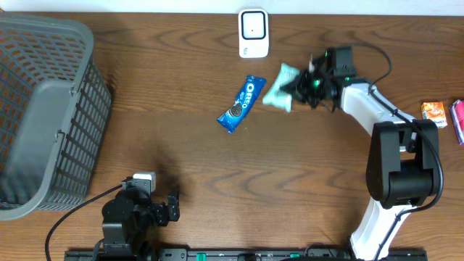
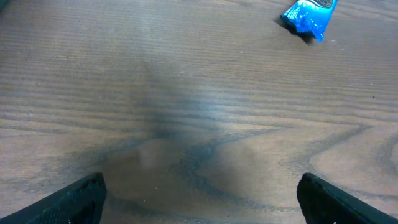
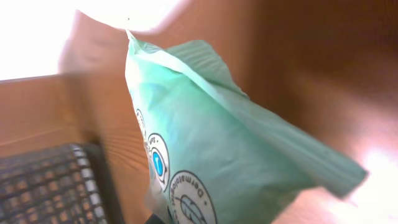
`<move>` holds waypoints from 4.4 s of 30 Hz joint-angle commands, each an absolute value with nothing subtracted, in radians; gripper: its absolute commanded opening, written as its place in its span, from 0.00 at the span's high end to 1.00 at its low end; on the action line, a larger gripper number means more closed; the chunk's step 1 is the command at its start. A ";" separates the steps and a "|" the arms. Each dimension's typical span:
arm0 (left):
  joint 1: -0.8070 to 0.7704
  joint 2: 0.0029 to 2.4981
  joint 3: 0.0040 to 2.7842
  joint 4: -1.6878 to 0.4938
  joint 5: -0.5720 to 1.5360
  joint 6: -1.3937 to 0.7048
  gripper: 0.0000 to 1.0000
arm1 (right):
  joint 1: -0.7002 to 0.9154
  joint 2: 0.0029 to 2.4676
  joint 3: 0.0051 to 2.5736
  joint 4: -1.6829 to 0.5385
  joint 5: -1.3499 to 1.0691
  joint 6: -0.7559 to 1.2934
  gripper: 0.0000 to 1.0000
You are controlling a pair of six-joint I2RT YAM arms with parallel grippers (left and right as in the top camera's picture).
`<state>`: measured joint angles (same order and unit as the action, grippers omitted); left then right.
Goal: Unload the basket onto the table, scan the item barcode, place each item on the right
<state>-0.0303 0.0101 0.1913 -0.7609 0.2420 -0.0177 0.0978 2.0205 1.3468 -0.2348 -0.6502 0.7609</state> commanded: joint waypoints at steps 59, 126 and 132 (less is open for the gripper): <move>-0.034 0.004 0.187 -0.781 0.254 -0.001 0.02 | -0.560 2.154 1.916 -0.892 -0.286 0.154 0.01; -0.034 0.004 0.187 -0.781 0.254 -0.001 0.02 | 0.315 2.137 1.461 0.138 -1.390 2.051 0.98; -0.034 0.004 0.187 -0.781 0.254 -0.001 0.02 | 0.314 2.137 1.461 -0.039 -1.298 2.051 0.98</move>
